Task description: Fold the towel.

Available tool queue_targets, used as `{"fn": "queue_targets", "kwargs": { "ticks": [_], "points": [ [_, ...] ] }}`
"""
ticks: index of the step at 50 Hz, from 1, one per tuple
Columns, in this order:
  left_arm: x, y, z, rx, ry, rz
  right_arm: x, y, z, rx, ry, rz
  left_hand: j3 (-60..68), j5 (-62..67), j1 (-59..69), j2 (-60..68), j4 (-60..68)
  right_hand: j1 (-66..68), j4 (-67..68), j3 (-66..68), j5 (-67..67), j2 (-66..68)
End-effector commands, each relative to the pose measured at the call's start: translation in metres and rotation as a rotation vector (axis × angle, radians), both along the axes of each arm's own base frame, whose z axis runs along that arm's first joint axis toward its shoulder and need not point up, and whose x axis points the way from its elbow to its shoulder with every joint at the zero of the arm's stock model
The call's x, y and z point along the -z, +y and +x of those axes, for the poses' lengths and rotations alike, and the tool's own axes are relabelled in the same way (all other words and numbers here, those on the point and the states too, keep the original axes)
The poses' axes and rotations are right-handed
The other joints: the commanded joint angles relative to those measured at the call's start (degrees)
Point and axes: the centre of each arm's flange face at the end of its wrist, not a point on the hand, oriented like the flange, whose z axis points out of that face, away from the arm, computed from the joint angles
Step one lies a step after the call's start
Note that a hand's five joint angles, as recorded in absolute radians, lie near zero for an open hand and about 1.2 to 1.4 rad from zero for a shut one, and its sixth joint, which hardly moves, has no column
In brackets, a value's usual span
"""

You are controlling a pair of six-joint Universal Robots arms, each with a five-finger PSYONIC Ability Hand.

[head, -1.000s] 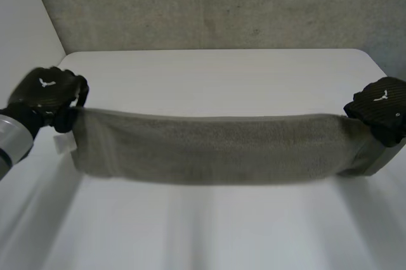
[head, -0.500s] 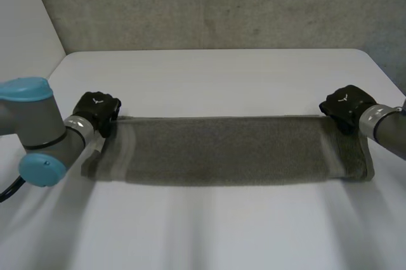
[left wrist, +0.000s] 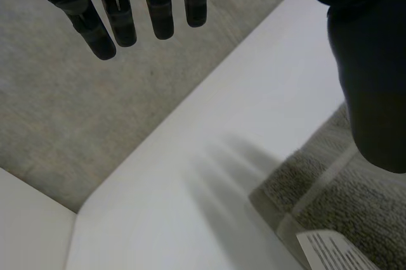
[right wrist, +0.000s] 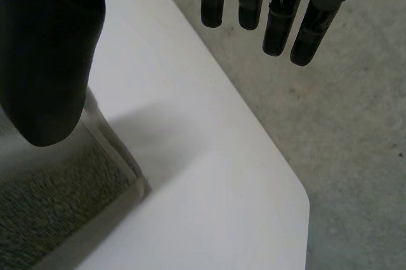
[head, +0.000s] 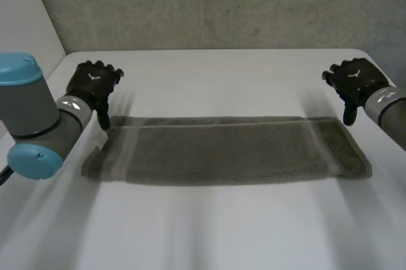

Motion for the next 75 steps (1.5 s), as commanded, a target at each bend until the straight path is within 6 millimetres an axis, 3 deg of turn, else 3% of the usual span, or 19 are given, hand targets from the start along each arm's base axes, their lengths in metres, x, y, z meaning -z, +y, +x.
{"fn": "queue_targets", "kwargs": {
  "ticks": [1,10,19,29,30,32,34,46,51,53,55,57,61,65,66,68,69,71,75],
  "points": [
    [-0.01,0.029,0.004,0.014,0.002,0.015,-0.014,0.042,-0.005,-0.038,-0.042,0.05,-1.47,-10.22,-2.76,-2.16,-2.35,-3.36,-4.64,-4.37,-3.4,-4.61],
    [0.004,0.059,0.007,0.065,0.01,0.048,0.017,0.062,-0.026,-0.008,-0.059,0.201,-1.14,-9.88,-2.43,-1.82,-2.01,2.94,1.66,1.93,2.89,1.68],
    [0.012,0.063,0.006,0.083,0.021,0.031,0.048,0.057,-0.042,0.03,-0.084,0.302,-1.14,-9.88,-2.43,-1.82,-2.01,4.3,3.01,3.28,4.25,3.04],
    [0.016,0.061,0.008,0.078,0.021,0.04,0.073,0.046,-0.045,0.038,-0.085,0.361,-1.14,-9.88,-2.43,-1.82,-2.01,32.51,31.22,31.49,32.46,31.25],
    [0.016,0.061,0.008,0.078,0.021,0.04,0.073,0.046,-0.045,0.038,-0.085,0.361,-1.14,-9.88,-2.43,-1.82,-2.01,32.55,31.27,31.54,32.51,31.3],
    [0.017,0.061,0.008,0.077,0.024,0.043,0.075,0.043,-0.046,0.041,-0.086,0.357,-1.14,-9.88,-2.43,-1.82,-2.01,63.02,61.74,62.01,62.98,61.77],
    [0.017,0.061,0.008,0.076,0.027,0.044,0.074,0.04,-0.047,0.048,-0.083,0.346,-1.14,-9.88,-2.43,-1.82,-2.01,66.61,65.33,65.6,66.56,65.35],
    [0.016,0.06,0.01,0.068,0.032,0.043,0.059,0.021,-0.085,0.185,0.003,0.273,-1.14,-9.88,-2.43,-1.82,-2.01,66.64,65.36,65.63,66.6,65.39],
    [0.009,0.059,0.011,0.064,0.037,0.024,0.026,0.007,-0.148,0.338,0.258,0.162,-1.14,-9.88,-2.43,-1.82,-2.01,66.64,65.36,65.63,66.6,65.39],
    [0.006,0.059,0.011,0.062,0.041,0.015,0.019,0.005,-0.154,0.352,0.307,0.136,-1.14,-9.88,-2.43,-1.82,-2.01,66.64,65.36,65.63,66.6,65.39],
    [0.002,0.059,0.011,0.061,0.047,0.005,0.008,0.004,-0.145,0.332,0.318,0.098,-1.14,-9.88,-2.43,-1.82,-2.01,66.64,65.36,65.63,66.6,65.39],
    [-0.003,0.059,0.011,0.061,0.065,-0.004,-0.023,0.008,-0.096,0.235,0.279,-0.013,-1.14,-9.88,-2.43,-1.82,-2.01,66.64,65.36,65.63,66.6,65.39],
    [-0.006,0.057,0.01,0.058,0.077,-0.011,-0.043,0.016,-0.05,0.14,0.179,-0.084,-1.14,-9.88,-2.43,-1.82,-2.01,66.64,65.36,65.63,66.6,65.39],
    [-0.007,0.057,0.01,0.056,0.083,-0.01,-0.057,0.058,0.049,-0.116,0.046,-0.161,-1.14,-9.88,-2.43,-1.82,-2.01,66.64,65.36,65.63,66.6,65.39],
    [-0.007,0.057,0.01,0.056,0.083,-0.01,-0.057,0.058,0.05,-0.117,0.045,-0.162,-1.14,-9.88,-2.43,-1.82,-2.01,66.64,65.36,65.63,66.6,65.39],
    [-0.006,0.058,0.01,0.054,0.086,-0.004,-0.052,0.099,0.109,-0.298,0.005,-0.215,-1.14,-9.88,-2.43,-1.82,-2.01,66.64,65.36,65.63,66.6,65.39],
    [-0.006,0.058,0.01,0.054,0.086,-0.004,-0.052,0.099,0.109,-0.299,0.005,-0.216,-1.14,-9.88,-2.43,-1.82,-2.01,66.64,65.36,65.63,66.6,65.39],
    [-0.005,0.059,0.01,0.056,0.089,0.0,-0.021,0.138,0.155,-0.453,0.0,-0.181,-1.14,-9.88,-2.43,-1.82,-2.01,66.64,65.36,65.63,66.6,65.39],
    [-0.003,0.06,0.009,0.058,0.09,0.006,0.017,0.172,0.183,-0.584,0.024,-0.092,-1.14,-9.88,-2.43,-1.82,-2.01,66.64,65.36,65.63,66.6,65.39]
  ]
}}
